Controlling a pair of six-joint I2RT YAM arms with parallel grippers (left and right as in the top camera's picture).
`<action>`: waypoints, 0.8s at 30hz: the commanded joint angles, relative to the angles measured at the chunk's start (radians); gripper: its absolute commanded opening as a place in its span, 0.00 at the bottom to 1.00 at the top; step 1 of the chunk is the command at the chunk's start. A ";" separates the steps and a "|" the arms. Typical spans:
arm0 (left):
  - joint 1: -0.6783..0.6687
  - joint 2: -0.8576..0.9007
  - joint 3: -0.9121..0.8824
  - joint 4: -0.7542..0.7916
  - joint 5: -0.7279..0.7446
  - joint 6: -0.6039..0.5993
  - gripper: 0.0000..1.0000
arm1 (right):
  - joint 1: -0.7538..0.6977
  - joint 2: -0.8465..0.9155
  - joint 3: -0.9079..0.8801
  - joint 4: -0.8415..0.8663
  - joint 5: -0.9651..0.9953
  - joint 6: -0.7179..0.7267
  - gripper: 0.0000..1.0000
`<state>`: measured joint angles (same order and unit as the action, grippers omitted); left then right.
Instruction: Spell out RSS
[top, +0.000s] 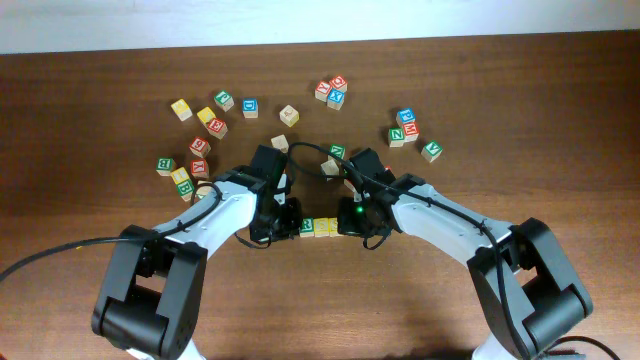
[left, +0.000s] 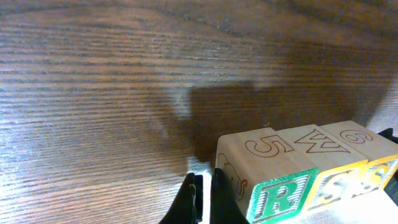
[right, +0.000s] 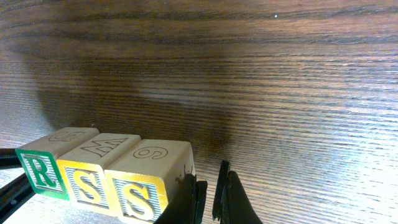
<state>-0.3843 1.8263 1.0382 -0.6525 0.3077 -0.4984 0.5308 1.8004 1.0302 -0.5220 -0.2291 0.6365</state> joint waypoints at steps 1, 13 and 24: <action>-0.002 0.008 -0.006 0.017 0.006 0.006 0.00 | 0.009 0.009 -0.005 0.015 -0.006 0.008 0.04; -0.002 0.008 -0.006 0.021 -0.027 0.070 0.00 | 0.027 0.009 -0.005 0.013 -0.010 0.014 0.04; 0.002 0.008 -0.006 0.002 -0.043 0.070 0.00 | 0.032 0.009 -0.005 0.000 0.014 0.045 0.04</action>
<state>-0.3840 1.8263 1.0382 -0.6434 0.2649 -0.4488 0.5491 1.8004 1.0302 -0.5190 -0.2256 0.6773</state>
